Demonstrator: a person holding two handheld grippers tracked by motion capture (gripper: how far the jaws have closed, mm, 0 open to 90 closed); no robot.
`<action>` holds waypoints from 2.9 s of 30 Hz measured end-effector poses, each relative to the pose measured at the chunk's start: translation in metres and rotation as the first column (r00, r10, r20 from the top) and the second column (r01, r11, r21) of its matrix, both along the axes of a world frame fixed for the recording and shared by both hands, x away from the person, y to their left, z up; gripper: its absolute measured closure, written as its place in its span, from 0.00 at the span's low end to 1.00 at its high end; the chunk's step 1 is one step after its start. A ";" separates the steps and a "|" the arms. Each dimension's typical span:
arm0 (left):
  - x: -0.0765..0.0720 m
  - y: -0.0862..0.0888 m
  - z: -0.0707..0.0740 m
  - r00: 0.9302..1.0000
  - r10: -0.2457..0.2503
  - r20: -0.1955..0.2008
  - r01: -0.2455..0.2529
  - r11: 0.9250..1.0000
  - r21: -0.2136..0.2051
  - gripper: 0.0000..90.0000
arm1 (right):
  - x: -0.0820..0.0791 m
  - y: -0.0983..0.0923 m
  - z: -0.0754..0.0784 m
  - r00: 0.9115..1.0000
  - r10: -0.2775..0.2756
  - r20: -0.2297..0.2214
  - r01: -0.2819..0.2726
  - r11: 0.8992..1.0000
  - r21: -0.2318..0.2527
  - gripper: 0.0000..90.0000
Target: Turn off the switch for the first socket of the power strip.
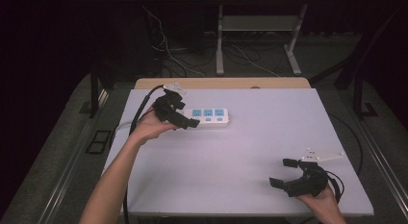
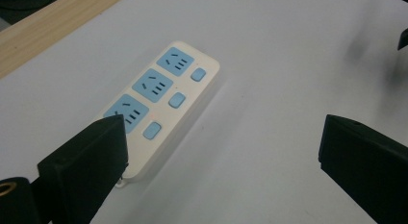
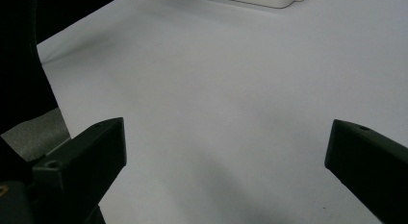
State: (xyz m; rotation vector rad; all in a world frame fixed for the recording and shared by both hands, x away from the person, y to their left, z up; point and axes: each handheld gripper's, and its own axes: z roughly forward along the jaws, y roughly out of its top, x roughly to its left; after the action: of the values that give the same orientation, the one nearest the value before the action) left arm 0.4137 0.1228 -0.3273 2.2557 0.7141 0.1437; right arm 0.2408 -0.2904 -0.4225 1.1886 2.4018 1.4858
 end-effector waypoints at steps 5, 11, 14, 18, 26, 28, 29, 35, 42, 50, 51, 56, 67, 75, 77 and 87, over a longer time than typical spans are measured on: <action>0.008 0.000 0.002 1.000 0.010 -0.006 -0.010 1.000 0.000 0.04 | 0.000 0.000 0.000 1.000 0.002 -0.001 -0.002 1.000 0.002 0.01; 0.019 0.003 0.000 0.999 0.039 -0.015 -0.039 0.999 -0.006 0.07 | 0.000 0.000 0.000 1.000 0.006 0.000 -0.006 1.000 0.001 0.01; 0.024 0.004 -0.001 0.999 0.052 -0.017 -0.052 0.998 -0.019 0.11 | 0.000 0.000 0.000 1.000 0.006 -0.003 -0.006 1.000 0.001 0.01; 0.029 0.005 -0.003 0.997 0.071 -0.017 -0.072 0.996 -0.046 0.15 | 0.001 0.000 -0.001 1.000 0.010 -0.004 -0.010 1.000 -0.002 0.01; 0.037 0.003 -0.012 0.996 0.085 -0.023 -0.087 0.995 -0.058 0.29 | 0.000 0.001 0.000 1.000 0.014 -0.004 -0.014 1.000 -0.002 0.01; 0.038 0.003 -0.013 0.995 0.100 -0.014 -0.100 0.993 -0.062 0.37 | 0.000 0.001 0.000 1.000 0.014 -0.003 -0.014 1.000 -0.001 0.01; 0.039 0.003 -0.014 0.995 0.104 -0.008 -0.104 0.993 -0.064 0.43 | 0.000 0.001 0.000 1.000 0.015 -0.002 -0.015 1.000 -0.002 0.01; 0.043 0.004 -0.017 0.991 0.134 0.012 -0.132 0.988 -0.077 0.57 | 0.000 0.001 -0.001 1.000 0.018 -0.002 -0.018 1.000 -0.007 0.01; 0.049 0.004 -0.024 0.986 0.166 0.002 -0.166 0.982 -0.087 0.80 | 0.000 0.001 0.000 1.000 0.018 0.000 -0.018 1.000 -0.008 0.01; 0.056 0.005 -0.031 0.980 0.196 -0.042 -0.199 0.974 -0.106 0.99 | 0.000 0.000 0.000 1.000 0.016 0.001 -0.016 1.000 -0.008 0.01; 0.057 0.004 -0.032 0.980 0.196 -0.046 -0.199 0.975 -0.102 0.99 | 0.000 0.000 0.000 1.000 0.016 0.000 -0.016 1.000 -0.008 0.01; 0.059 0.002 -0.039 0.978 0.198 -0.060 -0.202 0.976 -0.080 0.99 | 0.000 0.000 0.000 1.000 0.015 -0.001 -0.015 1.000 -0.008 0.01; 0.064 -0.005 -0.053 0.979 0.181 -0.095 -0.186 0.981 -0.048 0.99 | -0.001 -0.001 0.000 1.000 0.014 0.001 -0.014 1.000 -0.008 0.01; 0.065 -0.010 -0.062 0.979 0.171 -0.109 -0.175 0.984 -0.024 0.99 | 0.000 -0.002 0.000 1.000 0.011 0.002 -0.011 1.000 -0.010 0.01; 0.065 -0.011 -0.064 0.980 0.167 -0.109 -0.171 0.985 -0.023 0.99 | 0.000 -0.003 0.000 1.000 0.010 0.003 -0.010 1.000 -0.011 0.01; 0.065 -0.010 -0.077 0.978 0.158 -0.134 -0.160 0.987 -0.004 0.99 | 0.000 -0.003 -0.001 1.000 0.011 0.000 -0.011 1.000 -0.015 0.01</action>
State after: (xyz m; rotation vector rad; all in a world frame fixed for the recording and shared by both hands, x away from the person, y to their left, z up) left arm 0.4785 0.1123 -0.4047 2.2085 0.9647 0.0642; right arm 0.2412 -0.2930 -0.4233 1.1748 2.4186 1.4686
